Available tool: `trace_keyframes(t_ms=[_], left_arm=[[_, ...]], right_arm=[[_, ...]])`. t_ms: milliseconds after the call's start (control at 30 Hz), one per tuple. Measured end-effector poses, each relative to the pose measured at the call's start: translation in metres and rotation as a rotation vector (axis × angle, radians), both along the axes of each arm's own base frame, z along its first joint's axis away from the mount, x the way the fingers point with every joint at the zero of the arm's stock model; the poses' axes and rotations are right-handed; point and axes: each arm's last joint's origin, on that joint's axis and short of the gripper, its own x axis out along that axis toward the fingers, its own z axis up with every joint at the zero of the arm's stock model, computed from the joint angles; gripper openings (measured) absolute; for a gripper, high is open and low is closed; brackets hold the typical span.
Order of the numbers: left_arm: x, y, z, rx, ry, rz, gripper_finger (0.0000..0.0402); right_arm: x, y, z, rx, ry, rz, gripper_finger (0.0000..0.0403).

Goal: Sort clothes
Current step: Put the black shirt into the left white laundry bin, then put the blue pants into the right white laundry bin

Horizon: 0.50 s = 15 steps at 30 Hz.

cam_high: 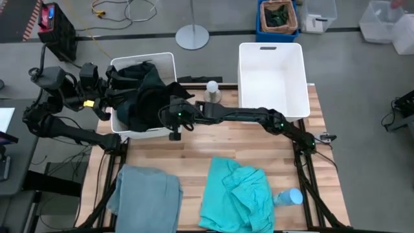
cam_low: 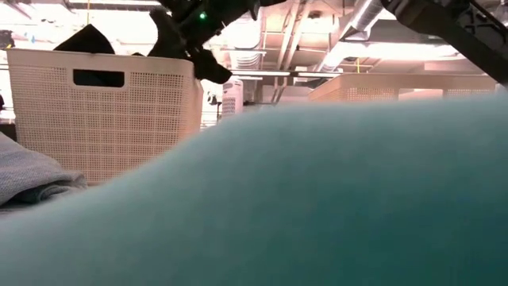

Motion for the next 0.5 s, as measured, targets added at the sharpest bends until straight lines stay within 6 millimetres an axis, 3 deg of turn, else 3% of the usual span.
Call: trace_keyframes(t_ms=[200,500], left_arm=[[0.0,0.0,0.0,-0.001,0.0,0.0,0.018],[0.0,0.0,0.0,-0.001,0.003,0.0,0.018]], right_arm=[[0.0,0.002,0.009,-0.046,-0.054,-0.102,0.0064],[-0.029,0.021,0.089,-0.088,-0.295,-0.108,0.016]])
